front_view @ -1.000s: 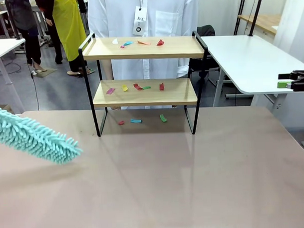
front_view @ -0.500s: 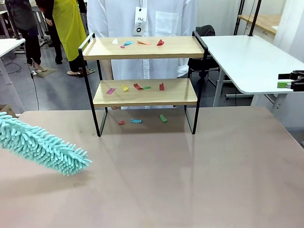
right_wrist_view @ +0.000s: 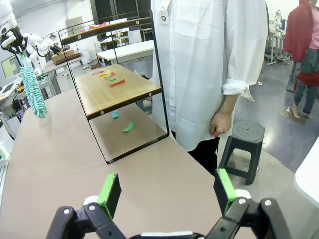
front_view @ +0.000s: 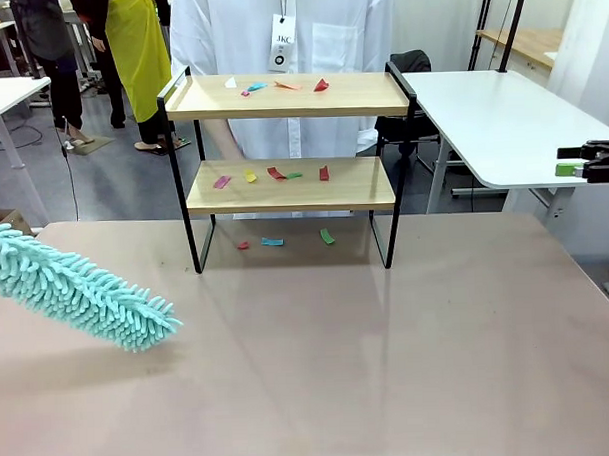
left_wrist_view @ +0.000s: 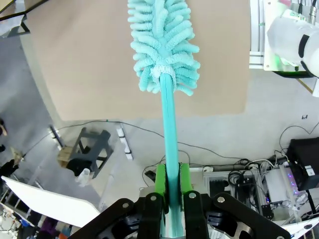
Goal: Clean the shelf.
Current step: Clean the specific section of the Shelf indicated by the human with the Duster.
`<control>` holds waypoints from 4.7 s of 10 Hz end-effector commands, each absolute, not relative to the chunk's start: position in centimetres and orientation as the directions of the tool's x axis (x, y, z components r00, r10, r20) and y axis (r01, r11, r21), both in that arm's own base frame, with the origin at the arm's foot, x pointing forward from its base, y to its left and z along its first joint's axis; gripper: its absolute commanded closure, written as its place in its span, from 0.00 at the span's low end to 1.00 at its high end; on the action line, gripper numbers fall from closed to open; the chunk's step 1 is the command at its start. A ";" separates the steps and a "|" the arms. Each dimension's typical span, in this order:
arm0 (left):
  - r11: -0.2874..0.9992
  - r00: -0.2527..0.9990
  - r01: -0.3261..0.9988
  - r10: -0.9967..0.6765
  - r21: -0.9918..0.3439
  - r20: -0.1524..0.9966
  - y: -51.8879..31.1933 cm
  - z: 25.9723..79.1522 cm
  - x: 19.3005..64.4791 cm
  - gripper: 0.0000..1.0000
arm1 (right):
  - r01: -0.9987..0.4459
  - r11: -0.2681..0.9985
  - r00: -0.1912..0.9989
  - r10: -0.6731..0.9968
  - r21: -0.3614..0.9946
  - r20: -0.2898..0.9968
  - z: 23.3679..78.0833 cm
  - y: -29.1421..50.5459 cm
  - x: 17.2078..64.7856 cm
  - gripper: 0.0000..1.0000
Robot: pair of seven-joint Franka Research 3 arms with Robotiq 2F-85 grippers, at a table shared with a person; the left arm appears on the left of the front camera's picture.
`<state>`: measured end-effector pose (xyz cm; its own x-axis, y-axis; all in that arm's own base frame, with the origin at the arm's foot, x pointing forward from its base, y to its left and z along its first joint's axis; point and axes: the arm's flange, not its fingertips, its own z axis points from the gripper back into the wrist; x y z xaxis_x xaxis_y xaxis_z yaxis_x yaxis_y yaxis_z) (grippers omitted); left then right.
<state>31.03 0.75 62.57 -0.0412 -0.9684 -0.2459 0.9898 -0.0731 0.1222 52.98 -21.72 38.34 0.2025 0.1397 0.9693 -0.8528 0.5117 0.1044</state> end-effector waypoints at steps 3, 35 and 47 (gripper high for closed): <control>-0.082 -0.048 0.989 -0.964 0.122 -0.260 0.9 62.7 30.7 0.87 | -0.853 0.512 0.199 0.141 0.100 0.970 38.5 -21.5 53.1 0.00; 0.444 0.494 0.869 -0.780 -0.218 0.384 -16.7 53.8 24.2 0.87 | -0.853 0.512 0.199 0.141 0.100 0.970 38.5 -21.5 53.1 0.00; 0.802 0.825 0.535 -0.427 -0.265 0.370 -29.5 48.1 27.1 0.87 | -0.853 0.512 0.199 0.141 0.100 0.970 38.5 -21.5 53.1 0.00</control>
